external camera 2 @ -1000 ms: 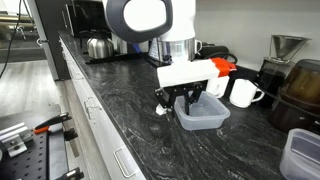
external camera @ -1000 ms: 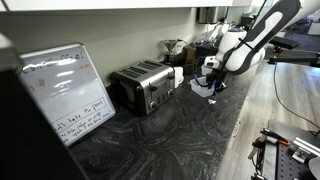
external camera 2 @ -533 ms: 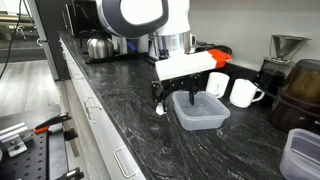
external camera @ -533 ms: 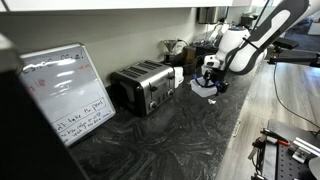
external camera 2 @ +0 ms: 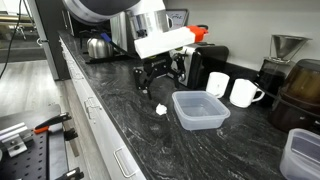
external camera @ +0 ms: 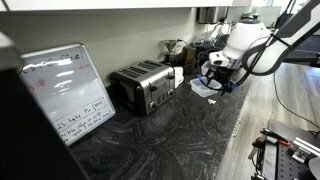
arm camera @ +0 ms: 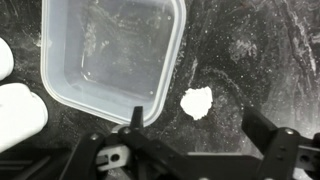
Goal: Pick the pen and place it in the bowl on the right, slide the bowl on the left to the right and then move the white cup to the left
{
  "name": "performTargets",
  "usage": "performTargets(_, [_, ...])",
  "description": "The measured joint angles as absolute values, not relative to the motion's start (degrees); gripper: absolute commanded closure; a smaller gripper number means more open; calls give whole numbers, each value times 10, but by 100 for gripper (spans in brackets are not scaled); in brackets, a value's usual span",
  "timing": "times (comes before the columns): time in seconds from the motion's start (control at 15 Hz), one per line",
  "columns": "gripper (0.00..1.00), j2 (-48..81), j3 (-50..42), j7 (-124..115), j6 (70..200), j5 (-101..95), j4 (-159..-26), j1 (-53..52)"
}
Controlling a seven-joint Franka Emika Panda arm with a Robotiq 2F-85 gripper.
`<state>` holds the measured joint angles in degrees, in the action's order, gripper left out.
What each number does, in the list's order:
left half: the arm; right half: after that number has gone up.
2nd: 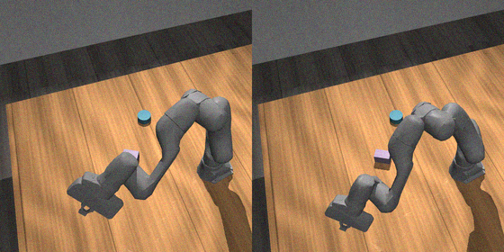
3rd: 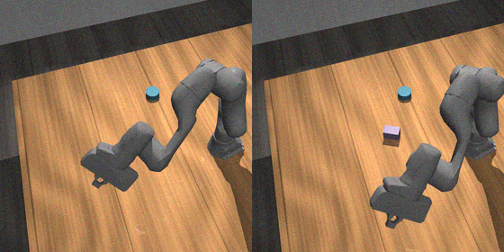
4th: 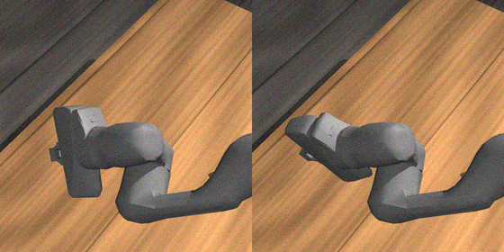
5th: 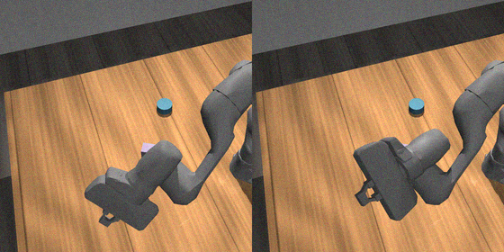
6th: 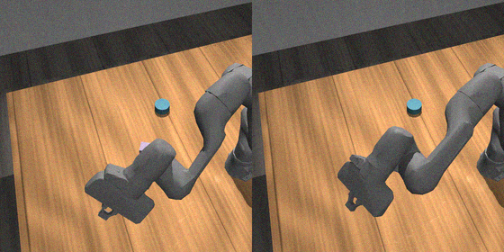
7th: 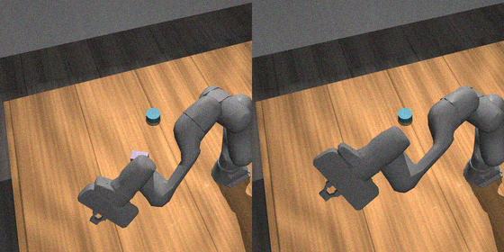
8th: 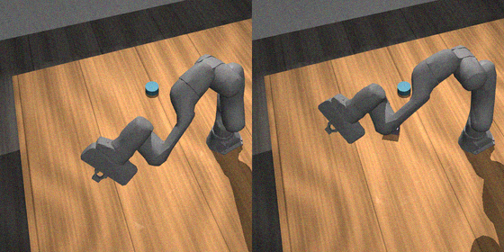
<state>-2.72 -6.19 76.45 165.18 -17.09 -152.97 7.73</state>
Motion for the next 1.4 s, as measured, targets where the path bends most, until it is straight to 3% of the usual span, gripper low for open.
performTargets(0.8, [0, -88, -41, 859, 1652, -125, -1592, -62])
performTargets(1.4, [0, -78, -31, 737, 1652, -58, -1539, -70])
